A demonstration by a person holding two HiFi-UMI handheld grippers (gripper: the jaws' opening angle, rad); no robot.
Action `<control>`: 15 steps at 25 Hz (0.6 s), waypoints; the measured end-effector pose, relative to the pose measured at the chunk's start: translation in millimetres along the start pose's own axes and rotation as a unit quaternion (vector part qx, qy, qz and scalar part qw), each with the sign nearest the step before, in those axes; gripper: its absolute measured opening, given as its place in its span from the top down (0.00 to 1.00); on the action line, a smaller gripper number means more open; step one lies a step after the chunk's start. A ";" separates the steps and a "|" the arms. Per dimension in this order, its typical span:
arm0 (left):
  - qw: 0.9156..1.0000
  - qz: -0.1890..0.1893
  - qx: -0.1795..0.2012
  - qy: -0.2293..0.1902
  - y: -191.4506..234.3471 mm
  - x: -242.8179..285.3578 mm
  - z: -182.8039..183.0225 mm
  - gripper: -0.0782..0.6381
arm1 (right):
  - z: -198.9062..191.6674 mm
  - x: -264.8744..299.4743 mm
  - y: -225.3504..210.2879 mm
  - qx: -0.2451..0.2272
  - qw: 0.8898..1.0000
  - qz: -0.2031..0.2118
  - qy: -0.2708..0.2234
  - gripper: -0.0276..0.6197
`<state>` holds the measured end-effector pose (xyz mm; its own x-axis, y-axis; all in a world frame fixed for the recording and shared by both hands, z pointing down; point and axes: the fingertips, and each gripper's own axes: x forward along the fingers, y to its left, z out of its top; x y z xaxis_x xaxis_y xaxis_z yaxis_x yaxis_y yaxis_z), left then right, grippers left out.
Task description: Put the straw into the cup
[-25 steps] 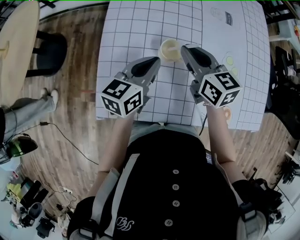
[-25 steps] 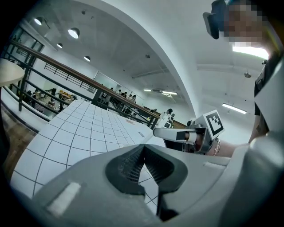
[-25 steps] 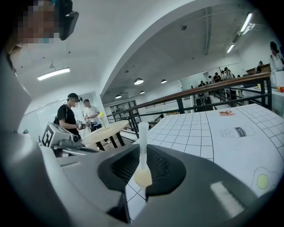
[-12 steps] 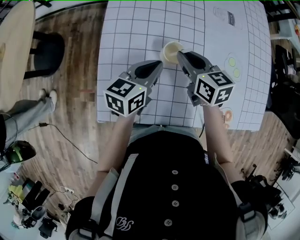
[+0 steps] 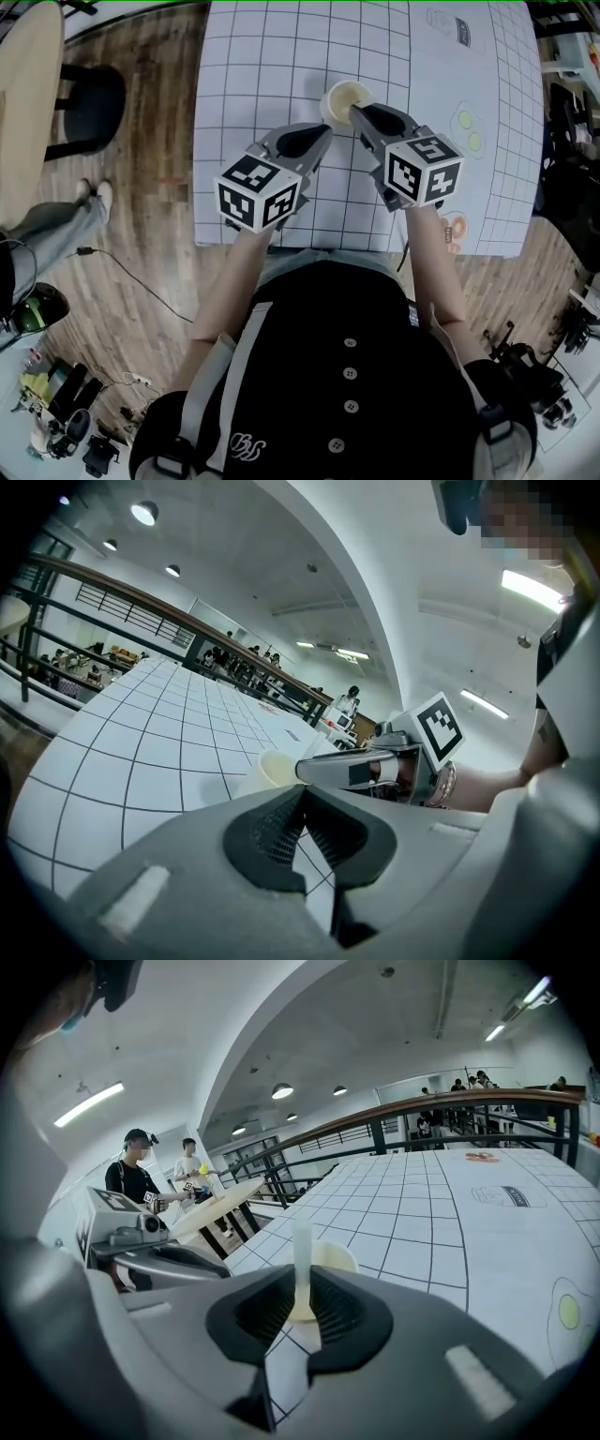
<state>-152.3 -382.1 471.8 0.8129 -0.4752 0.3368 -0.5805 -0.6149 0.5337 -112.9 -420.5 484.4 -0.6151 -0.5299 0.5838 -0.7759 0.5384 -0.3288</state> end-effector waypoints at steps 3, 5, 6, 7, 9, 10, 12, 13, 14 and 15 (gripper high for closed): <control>1.000 0.000 0.000 -0.007 -0.4 1.0 3.2 0.89 | -1.0 1.3 -0.5 -0.006 1.000 0.004 0.005 0.89; 1.000 0.000 -0.002 -0.011 -0.8 1.1 4.4 0.89 | -0.5 1.2 -1.4 -0.010 1.000 0.006 0.006 0.89; 1.000 0.000 -0.003 -0.011 -1.0 1.0 4.2 0.89 | -0.5 1.1 -1.9 -0.012 1.000 0.005 0.006 0.89; 1.000 0.000 -0.003 -0.011 -1.1 1.0 3.8 0.89 | -0.5 1.2 -2.2 -0.015 1.000 0.004 0.007 0.89; 1.000 -0.001 -0.004 -0.010 -0.6 1.1 3.4 0.89 | -0.5 2.0 -1.8 -0.023 1.000 0.002 0.009 0.89; 1.000 -0.001 -0.005 -0.010 -0.3 1.3 3.6 0.89 | -0.7 2.4 -1.3 -0.027 1.000 0.001 0.010 0.89; 1.000 -0.002 -0.007 -0.014 -0.1 1.5 4.7 0.89 | -1.6 3.1 -0.3 -0.035 0.999 0.000 0.012 0.89; 1.000 -0.002 -0.007 -0.015 0.2 1.3 5.2 0.89 | -2.0 3.4 0.2 -0.037 0.999 -0.001 0.013 0.89; 1.000 -0.001 -0.007 -0.016 0.8 1.2 5.5 0.89 | -2.0 3.8 0.4 -0.039 0.999 -0.002 0.012 0.89; 1.000 -0.001 -0.008 -0.016 1.5 1.2 5.5 0.89 | -1.5 4.1 0.1 -0.039 0.999 -0.003 0.011 0.87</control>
<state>-152.4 -387.0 468.8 0.8118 -0.4943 0.3110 -0.5782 -0.6056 0.5467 -115.3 -421.6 487.8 -0.6066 -0.5193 0.6020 -0.7659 0.5849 -0.2671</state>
